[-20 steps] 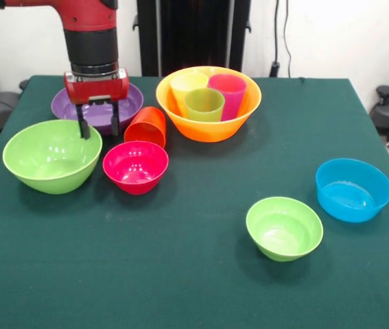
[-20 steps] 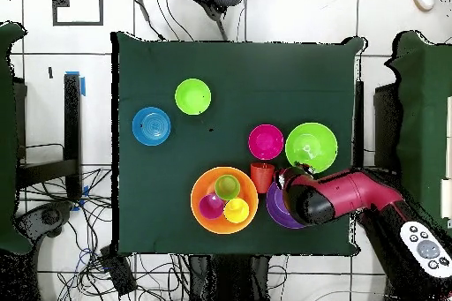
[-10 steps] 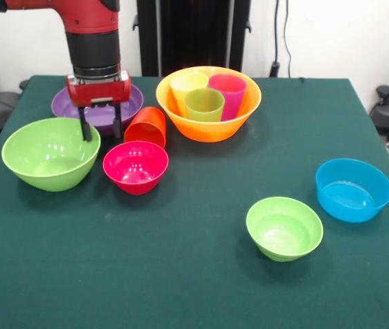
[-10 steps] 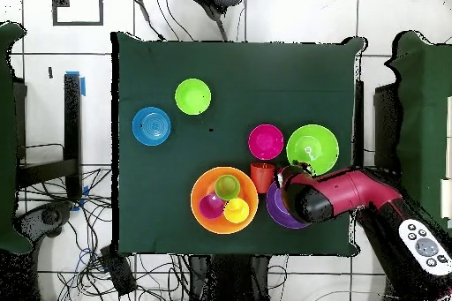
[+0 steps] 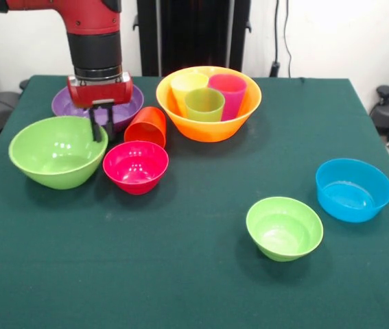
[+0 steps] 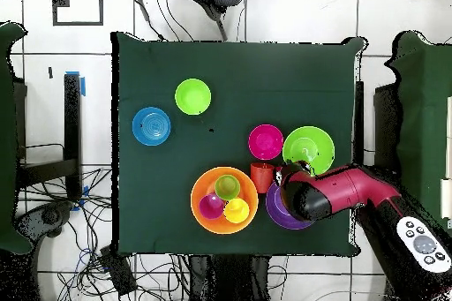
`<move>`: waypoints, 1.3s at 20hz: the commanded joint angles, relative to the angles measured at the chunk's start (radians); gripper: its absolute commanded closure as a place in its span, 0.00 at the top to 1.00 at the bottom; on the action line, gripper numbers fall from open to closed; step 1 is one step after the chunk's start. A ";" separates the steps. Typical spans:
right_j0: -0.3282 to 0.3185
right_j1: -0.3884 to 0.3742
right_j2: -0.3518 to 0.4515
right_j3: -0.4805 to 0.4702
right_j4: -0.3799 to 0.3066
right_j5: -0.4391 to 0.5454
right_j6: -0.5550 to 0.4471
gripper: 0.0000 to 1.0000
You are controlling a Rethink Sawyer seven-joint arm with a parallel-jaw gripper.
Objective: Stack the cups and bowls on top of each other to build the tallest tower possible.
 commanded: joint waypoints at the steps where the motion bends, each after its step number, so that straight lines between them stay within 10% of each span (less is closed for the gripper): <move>1: 0.068 0.017 -0.018 -0.077 -0.101 0.047 -0.264 0.00; 14: 0.169 0.029 -0.080 -0.109 -0.106 0.126 -0.233 0.00; 26: 0.143 -0.296 -0.126 0.190 -0.130 -0.036 -0.087 0.00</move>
